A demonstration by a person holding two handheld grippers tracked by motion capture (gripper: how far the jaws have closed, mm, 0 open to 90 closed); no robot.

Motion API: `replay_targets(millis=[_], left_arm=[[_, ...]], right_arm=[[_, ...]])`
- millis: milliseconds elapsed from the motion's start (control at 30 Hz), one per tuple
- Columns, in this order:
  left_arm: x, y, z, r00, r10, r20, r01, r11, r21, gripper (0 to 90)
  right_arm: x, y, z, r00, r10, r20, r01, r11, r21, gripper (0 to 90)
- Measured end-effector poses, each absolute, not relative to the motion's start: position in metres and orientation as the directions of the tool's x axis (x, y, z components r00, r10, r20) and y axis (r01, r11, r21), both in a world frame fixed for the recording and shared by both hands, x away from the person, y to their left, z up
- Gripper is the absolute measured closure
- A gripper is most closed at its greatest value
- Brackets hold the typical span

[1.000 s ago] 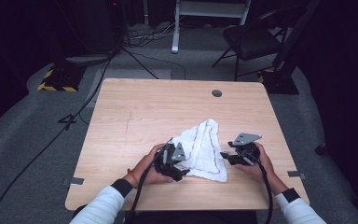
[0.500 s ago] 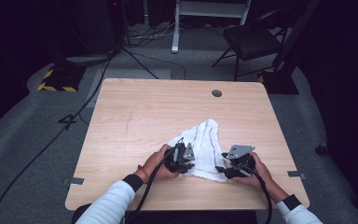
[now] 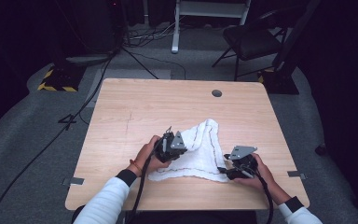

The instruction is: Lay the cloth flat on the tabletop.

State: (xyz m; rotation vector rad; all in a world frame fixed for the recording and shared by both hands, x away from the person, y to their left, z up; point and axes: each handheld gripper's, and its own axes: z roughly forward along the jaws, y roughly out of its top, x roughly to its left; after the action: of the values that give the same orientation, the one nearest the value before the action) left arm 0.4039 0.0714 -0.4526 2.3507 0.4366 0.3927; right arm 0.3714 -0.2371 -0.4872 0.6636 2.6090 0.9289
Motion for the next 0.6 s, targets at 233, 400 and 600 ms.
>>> replay_targets(millis=[233, 400, 600], left_arm=[[0.427, 0.100, -0.444, 0.833, 0.525, 0.172, 0.257, -0.643, 0.721, 84.4], [0.447, 0.120, -0.445, 0.783, 0.600, 0.164, 0.310, -0.605, 0.734, 84.9], [0.469, 0.137, -0.453, 0.731, 0.664, 0.159, 0.374, -0.584, 0.721, 85.5]], right_arm=[[0.367, -0.243, -0.487, -0.848, 0.515, -0.126, 0.322, 0.689, 0.649, 40.3], [0.364, -0.248, -0.486, -0.845, 0.519, -0.127, 0.327, 0.690, 0.646, 40.2], [0.360, -0.257, -0.486, -0.840, 0.528, -0.122, 0.341, 0.690, 0.638, 40.0]])
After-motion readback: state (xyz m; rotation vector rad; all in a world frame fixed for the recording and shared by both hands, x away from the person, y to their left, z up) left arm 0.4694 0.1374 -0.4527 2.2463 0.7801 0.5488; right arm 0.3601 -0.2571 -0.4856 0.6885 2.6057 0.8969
